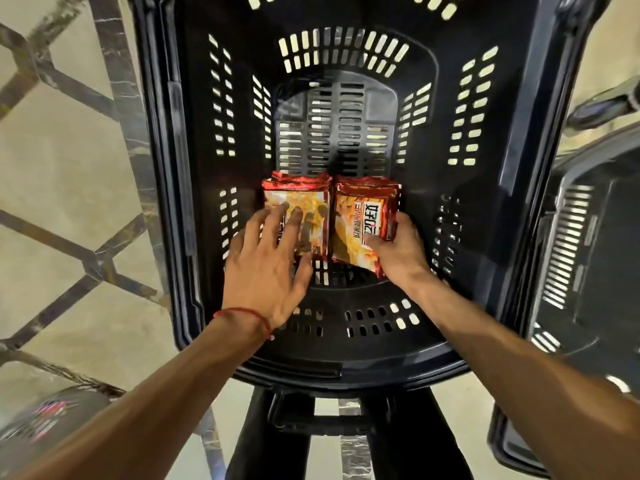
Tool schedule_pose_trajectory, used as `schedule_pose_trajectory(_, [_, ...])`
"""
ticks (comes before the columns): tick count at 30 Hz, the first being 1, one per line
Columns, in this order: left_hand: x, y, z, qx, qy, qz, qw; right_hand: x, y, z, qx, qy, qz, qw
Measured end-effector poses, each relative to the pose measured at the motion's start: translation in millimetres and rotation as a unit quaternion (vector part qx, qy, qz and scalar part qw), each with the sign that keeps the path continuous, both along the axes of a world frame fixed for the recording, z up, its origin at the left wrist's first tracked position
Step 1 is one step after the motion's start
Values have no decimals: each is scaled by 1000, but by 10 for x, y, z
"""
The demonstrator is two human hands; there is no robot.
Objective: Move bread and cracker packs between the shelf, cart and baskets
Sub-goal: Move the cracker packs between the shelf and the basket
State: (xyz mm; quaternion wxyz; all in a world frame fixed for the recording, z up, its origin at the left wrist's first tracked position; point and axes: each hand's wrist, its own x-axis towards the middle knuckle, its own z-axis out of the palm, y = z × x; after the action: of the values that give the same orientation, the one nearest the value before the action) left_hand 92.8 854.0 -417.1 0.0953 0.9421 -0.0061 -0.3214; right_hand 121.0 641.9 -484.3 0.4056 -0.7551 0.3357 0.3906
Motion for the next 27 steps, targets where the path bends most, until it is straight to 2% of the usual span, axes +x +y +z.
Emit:
schedule_pose_trajectory(2, [17, -16, -51, -26, 13, 51, 998, 13, 0, 91, -16, -29, -13, 999])
schedule_pose_trajectory(4, [21, -29, -173, -61, 30, 145, 987, 30, -18, 187, -31, -60, -15, 998])
schedule_pose_trajectory(7, [18, -48, -480, -113, 68, 305, 943, 73, -46, 273, -40, -89, -1, 995])
schedule_pose_trajectory(11, [66, -184, -824, -124, 98, 412, 897, 129, -65, 242, -56, -87, 4, 995])
schedule_pose_trajectory(14, [87, -321, -937, -107, 84, 458, 879, 128, -80, 185, -72, -85, 8, 994])
schedule_pose_trajectory(16, [73, -377, -1011, -104, 109, 487, 860, 114, -86, 159, -90, -85, 24, 992])
schedule_pose_trajectory(18, [62, -403, -1086, -96, 118, 495, 855, 103, -85, 153, -104, -88, 43, 990])
schedule_pose_trajectory(20, [86, -402, -1146, -92, 102, 506, 852, 102, -89, 156, -109, -83, 56, 989])
schedule_pose_trajectory(23, [133, -370, -1164, -88, 79, 547, 829, 95, -95, 177, -102, -77, 64, 990])
schedule_pose_trajectory(27, [62, -311, -1079, -82, 59, 562, 821, 59, -111, 295, -90, -74, 62, 991])
